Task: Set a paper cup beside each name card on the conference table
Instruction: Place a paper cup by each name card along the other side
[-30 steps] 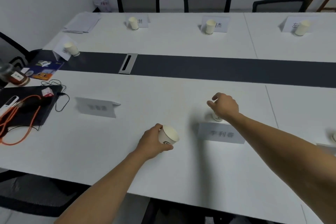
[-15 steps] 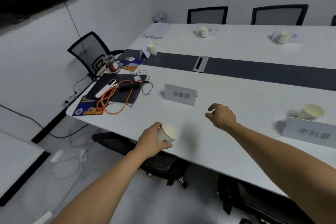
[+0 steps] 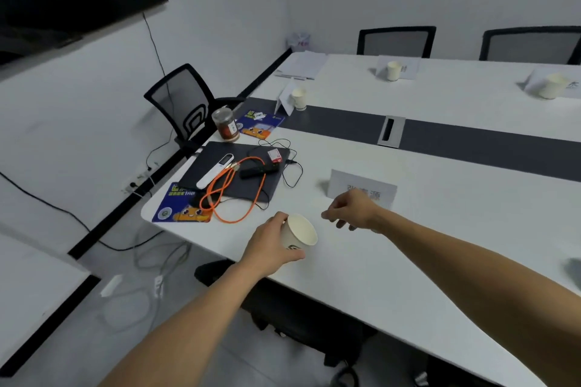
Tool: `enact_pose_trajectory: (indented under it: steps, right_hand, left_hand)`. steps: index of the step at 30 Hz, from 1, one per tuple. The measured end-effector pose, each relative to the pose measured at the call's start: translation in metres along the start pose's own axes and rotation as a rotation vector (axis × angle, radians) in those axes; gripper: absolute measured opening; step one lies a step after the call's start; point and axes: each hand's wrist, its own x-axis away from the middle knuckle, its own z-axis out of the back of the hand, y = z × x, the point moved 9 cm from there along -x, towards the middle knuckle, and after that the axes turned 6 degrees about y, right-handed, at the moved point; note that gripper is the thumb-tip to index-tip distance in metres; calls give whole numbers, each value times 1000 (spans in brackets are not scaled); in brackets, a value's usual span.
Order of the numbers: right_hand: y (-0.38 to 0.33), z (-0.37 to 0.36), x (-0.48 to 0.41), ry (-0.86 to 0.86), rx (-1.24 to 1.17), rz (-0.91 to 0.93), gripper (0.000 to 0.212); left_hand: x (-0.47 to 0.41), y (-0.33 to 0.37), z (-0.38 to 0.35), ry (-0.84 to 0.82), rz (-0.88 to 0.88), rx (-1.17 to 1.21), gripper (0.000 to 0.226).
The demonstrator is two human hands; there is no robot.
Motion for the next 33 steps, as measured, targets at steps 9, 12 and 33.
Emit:
enact_pose_trajectory:
  steps: [9,12,33]
  right_hand:
    - [-20,-3,-61,-106,-110,-89,16]
    - [-14,3,-77,-93,-139,-141,13]
    - [71,164,-138,707,-184,-579,11]
  left_hand:
    - [-93,2,11,-54,-50,35,68]
    - [-120,4,4,-100,-70,35,68]
    - [-292,-53,-101,-442,-257,-359,45]
